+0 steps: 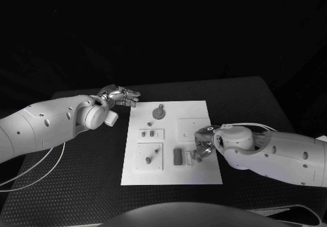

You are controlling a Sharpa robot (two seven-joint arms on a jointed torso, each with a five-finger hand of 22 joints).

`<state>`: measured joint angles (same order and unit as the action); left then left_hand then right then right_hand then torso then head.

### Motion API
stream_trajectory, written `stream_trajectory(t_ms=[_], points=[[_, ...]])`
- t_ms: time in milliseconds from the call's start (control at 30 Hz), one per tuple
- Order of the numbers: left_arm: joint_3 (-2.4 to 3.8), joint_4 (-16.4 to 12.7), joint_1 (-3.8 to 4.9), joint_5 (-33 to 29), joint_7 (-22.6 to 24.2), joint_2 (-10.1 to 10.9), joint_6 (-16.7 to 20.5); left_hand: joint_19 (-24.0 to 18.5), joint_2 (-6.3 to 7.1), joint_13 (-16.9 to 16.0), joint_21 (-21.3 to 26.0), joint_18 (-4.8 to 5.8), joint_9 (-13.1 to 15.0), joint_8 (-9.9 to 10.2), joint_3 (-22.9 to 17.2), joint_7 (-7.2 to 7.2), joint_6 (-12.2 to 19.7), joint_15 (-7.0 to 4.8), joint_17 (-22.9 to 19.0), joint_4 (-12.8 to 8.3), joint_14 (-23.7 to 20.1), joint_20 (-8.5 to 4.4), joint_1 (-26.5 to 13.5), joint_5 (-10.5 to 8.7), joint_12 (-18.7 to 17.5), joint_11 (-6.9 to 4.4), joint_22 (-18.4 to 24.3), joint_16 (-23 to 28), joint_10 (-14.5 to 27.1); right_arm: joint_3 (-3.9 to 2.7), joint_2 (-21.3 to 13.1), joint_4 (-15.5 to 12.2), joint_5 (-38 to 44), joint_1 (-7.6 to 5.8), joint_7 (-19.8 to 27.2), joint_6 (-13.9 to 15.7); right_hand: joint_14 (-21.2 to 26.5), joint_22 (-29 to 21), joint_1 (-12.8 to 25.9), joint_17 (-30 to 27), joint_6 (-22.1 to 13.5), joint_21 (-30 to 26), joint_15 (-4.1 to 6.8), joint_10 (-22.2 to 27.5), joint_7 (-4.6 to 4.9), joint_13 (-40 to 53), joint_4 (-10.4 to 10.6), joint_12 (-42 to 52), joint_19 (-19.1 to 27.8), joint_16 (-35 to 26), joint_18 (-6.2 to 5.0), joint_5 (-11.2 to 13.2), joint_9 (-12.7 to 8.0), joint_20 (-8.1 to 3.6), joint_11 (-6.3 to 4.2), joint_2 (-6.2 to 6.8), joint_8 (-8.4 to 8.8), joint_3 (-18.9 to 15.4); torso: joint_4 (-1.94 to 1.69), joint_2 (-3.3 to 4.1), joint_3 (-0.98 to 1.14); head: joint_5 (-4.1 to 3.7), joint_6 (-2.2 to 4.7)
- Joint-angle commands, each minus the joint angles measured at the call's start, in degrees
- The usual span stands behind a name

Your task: Assemble the parts on the task board

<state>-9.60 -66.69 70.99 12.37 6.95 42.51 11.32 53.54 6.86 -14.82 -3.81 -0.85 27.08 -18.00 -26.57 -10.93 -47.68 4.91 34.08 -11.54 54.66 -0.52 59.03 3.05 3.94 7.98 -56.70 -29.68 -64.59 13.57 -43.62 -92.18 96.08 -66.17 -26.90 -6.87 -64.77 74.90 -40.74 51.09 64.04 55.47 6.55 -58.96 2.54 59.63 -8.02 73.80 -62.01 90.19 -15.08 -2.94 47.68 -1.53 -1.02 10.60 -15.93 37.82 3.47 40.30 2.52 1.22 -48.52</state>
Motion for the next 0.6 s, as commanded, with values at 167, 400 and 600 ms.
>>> stream_trajectory(t_ms=[167,400,600], points=[[0.03,-0.35,0.08,0.48,0.33,0.05,-0.6,-0.41,0.16,0.08,-0.1,-0.46,-0.1,-0.27,0.22,0.13,0.44,0.38,0.08,0.06,-0.13,0.1,-0.53,-0.19,0.12,0.0,0.1,0.26,0.31,0.64,-0.53,1.45,2.78,0.7,-2.76,-6.95,0.86,1.07,-1.39,-0.02,-3.35,0.15,-0.09,0.72,2.74,0.0,-5.35,-0.09,0.85,-0.05,0.08,0.05,-9.8,0.28,0.15,-4.22,2.32,-1.35,-0.01,0.01,0.05,-0.06,-0.14],[0.02,-0.4,0.08,0.69,0.21,0.02,-0.64,-0.42,0.17,0.08,-0.1,-0.47,-0.1,-0.28,0.22,0.13,0.45,0.38,0.11,0.04,-0.13,0.1,-0.51,-0.19,0.12,0.01,0.1,0.28,0.32,0.64,-0.88,0.95,0.91,1.53,-2.66,-8.06,1.19,1.01,-3.87,-0.44,-3.37,0.25,-0.19,0.67,2.78,-0.11,-8.38,-0.06,0.93,-0.08,0.08,0.06,-9.83,0.4,0.19,-5.06,2.3,-1.02,0.03,0.01,0.08,-0.06,-0.28],[0.02,-0.45,0.08,0.88,0.23,0.1,-0.56,-0.43,0.17,0.08,-0.11,-0.47,-0.11,-0.28,0.21,0.13,0.45,0.38,0.14,0.03,-0.13,0.11,-0.49,-0.19,0.12,0.01,0.1,0.3,0.33,0.64,-1.14,0.67,0.16,1.83,-2.66,-8.66,1.3,0.99,-6.69,-0.62,-3.37,0.34,-0.25,0.65,2.81,-0.19,-8.6,-0.03,1.0,-0.07,0.08,0.07,-9.85,0.5,0.22,-4.57,2.26,-0.96,0.06,0.01,0.09,-0.07,-0.44]])
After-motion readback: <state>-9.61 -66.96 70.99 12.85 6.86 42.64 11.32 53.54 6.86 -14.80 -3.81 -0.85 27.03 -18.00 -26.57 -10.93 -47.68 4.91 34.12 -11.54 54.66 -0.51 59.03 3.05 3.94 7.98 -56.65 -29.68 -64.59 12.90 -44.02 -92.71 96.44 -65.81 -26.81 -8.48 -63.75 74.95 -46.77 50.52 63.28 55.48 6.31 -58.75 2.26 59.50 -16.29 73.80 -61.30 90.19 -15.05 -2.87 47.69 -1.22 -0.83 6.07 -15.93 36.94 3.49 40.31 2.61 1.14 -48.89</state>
